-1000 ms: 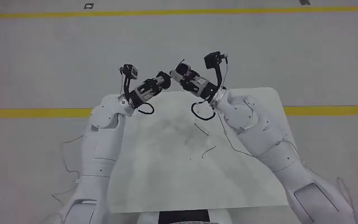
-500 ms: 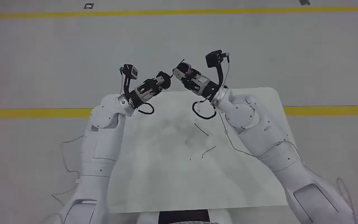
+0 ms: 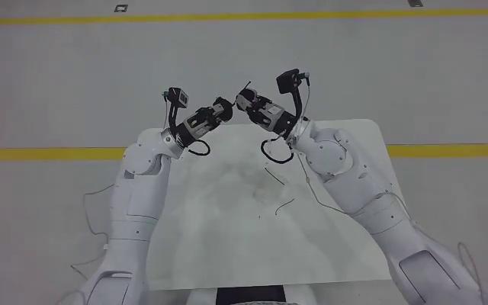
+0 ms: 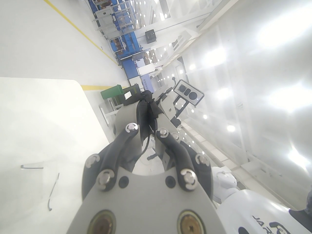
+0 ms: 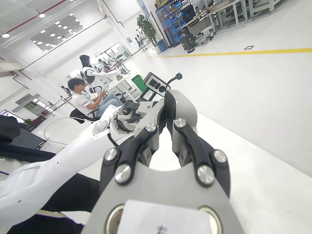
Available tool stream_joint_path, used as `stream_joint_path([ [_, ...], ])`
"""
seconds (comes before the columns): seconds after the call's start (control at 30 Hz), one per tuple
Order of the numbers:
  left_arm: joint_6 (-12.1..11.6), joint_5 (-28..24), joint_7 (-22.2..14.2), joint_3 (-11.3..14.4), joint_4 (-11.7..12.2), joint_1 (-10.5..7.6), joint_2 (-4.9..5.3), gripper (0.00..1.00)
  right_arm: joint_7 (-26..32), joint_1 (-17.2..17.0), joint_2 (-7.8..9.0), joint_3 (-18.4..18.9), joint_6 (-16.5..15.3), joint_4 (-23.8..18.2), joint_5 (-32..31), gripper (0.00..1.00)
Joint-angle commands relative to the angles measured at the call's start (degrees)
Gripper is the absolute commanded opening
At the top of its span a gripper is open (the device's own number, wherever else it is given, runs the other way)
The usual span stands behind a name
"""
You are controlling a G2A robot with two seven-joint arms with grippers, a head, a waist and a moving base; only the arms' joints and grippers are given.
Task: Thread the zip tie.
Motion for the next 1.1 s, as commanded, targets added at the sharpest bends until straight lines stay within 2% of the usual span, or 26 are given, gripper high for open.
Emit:
stream_joint_path([
  [0.0, 0.0, 0.0, 0.0, 0.0, 0.0, 0.0, 0.0, 0.0, -0.18, -0.13, 0.0, 0.11, 0.0, -0.09, -0.6, 0.0],
  [0.5, 0.0, 0.0, 0.0, 0.0, 0.0, 0.0, 0.0, 0.0, -1.33, -1.05, -0.32, 0.24, 0.0, -0.5, -3.73, 0.0],
  [0.97, 0.0, 0.0, 0.0, 0.0, 0.0, 0.0, 0.0, 0.0, -0.98, -1.72, -0.91, 0.46, 0.0, -0.21, -3.63, 0.0],
  [1.03, 0.0, 0.0, 0.0, 0.0, 0.0, 0.0, 0.0, 0.0, -0.91, -1.78, -0.99, 0.59, 0.0, -0.2, -3.58, 0.42],
  [1.07, 0.0, 0.0, 0.0, 0.0, 0.0, 0.0, 0.0, 0.0, -0.89, -1.82, -1.04, 0.71, 0.0, -0.27, -3.6, 0.69],
])
